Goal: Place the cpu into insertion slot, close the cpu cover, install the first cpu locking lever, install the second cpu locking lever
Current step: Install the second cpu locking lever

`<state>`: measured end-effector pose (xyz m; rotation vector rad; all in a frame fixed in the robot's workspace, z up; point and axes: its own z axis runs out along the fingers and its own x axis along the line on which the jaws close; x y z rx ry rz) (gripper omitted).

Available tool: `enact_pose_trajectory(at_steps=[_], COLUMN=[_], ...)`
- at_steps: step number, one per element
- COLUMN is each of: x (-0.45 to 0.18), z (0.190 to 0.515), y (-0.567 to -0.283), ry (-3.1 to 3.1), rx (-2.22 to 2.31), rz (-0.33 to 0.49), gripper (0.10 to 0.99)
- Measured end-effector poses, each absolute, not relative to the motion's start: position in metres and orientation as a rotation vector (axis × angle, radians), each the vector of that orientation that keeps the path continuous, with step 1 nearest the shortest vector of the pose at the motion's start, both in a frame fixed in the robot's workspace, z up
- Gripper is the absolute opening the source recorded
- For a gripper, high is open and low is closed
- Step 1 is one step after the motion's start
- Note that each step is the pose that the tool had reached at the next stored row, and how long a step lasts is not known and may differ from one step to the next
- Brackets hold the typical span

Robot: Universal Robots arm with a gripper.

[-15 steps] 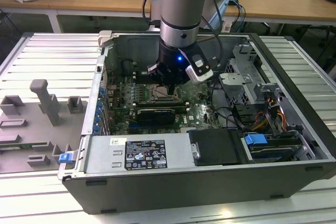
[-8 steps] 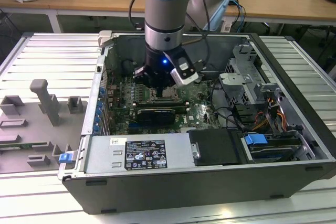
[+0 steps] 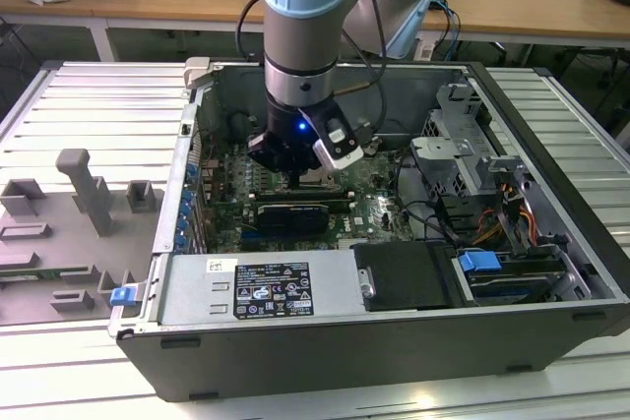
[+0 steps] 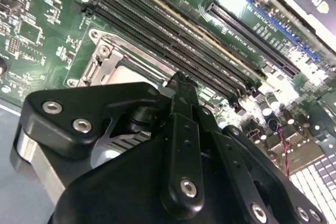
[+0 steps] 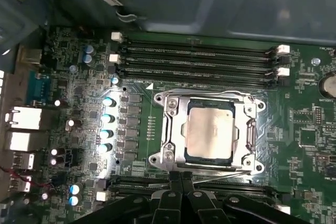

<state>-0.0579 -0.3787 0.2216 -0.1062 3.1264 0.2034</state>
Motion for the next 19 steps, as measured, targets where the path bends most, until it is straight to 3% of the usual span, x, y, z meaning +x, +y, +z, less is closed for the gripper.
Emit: enact_pose_trajectory(at_steps=[19], x=[-0.0643], z=[0.2182], y=[-0.3861], ry=[3.120], rx=[-0.106], rz=[0.267], gripper=[0.106])
